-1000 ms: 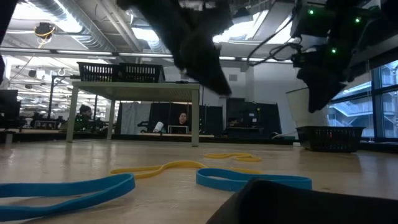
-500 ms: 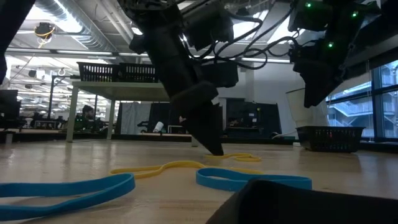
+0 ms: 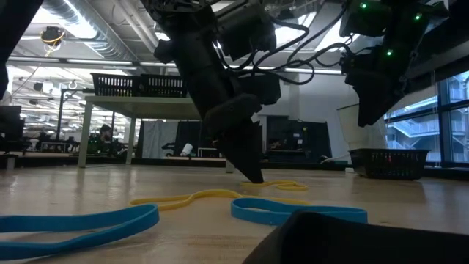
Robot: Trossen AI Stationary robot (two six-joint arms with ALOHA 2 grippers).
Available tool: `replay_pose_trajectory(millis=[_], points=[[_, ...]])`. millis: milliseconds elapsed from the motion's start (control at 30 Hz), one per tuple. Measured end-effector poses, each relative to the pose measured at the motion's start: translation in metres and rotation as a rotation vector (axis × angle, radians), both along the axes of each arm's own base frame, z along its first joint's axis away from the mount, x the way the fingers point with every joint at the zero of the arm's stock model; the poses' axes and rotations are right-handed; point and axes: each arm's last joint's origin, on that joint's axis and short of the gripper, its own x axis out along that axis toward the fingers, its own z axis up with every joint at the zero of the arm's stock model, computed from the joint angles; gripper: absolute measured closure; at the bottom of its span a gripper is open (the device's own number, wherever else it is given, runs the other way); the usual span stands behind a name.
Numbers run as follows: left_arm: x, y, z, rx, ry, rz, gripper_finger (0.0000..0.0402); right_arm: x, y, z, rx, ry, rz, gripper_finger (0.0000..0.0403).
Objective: Pick & Place Office Desk Supplies
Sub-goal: Put the yellow rubber band into the black bin
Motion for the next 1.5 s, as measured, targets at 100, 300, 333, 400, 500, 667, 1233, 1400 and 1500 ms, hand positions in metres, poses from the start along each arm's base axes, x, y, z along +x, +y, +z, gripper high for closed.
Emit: replay_pose_trajectory(millis=[100, 300, 333, 400, 500, 667, 1233, 1400, 1500], points=[[0.000, 0.002, 0.000, -0.022, 0.010, -0.005, 0.0312, 0.000, 0.000, 0.000, 0.000, 0.000, 0.000, 0.0203], [-0.001, 0.002, -0.001, -0.022, 0.018, -0.039, 0.0392, 0.000, 0.000, 0.000, 0.000, -0.001, -0.001, 0.0203], [-0.001, 0.002, -0.001, -0.020, 0.018, -0.041, 0.0395, 0.000, 0.000, 0.000, 0.000, -0.001, 0.000, 0.0203], [-0.001, 0.002, -0.001, -0.016, 0.019, -0.040, 0.0397, 0.000, 0.000, 0.000, 0.000, -0.001, -0.001, 0.0203], [-0.001, 0.002, 0.000, -0.003, 0.016, -0.045, 0.0400, 0.000, 0.000, 0.000, 0.000, -0.001, -0.001, 0.0203], [-0.002, 0.000, 0.005, 0.002, 0.001, -0.079, 0.0400, 0.000, 0.000, 0.000, 0.000, -0.003, -0.001, 0.0203], [-0.005, -0.013, 0.015, -0.021, -0.016, -0.132, 0.0401, 0.001, 0.000, 0.000, 0.004, -0.011, 0.002, 0.0203], [-0.008, -0.020, 0.015, -0.016, -0.002, -0.154, 0.0399, 0.001, 0.000, 0.000, 0.006, -0.011, 0.002, 0.0203], [-0.008, -0.024, 0.015, -0.010, -0.007, -0.163, 0.0401, 0.001, 0.000, 0.000, 0.007, -0.012, 0.002, 0.0203]])
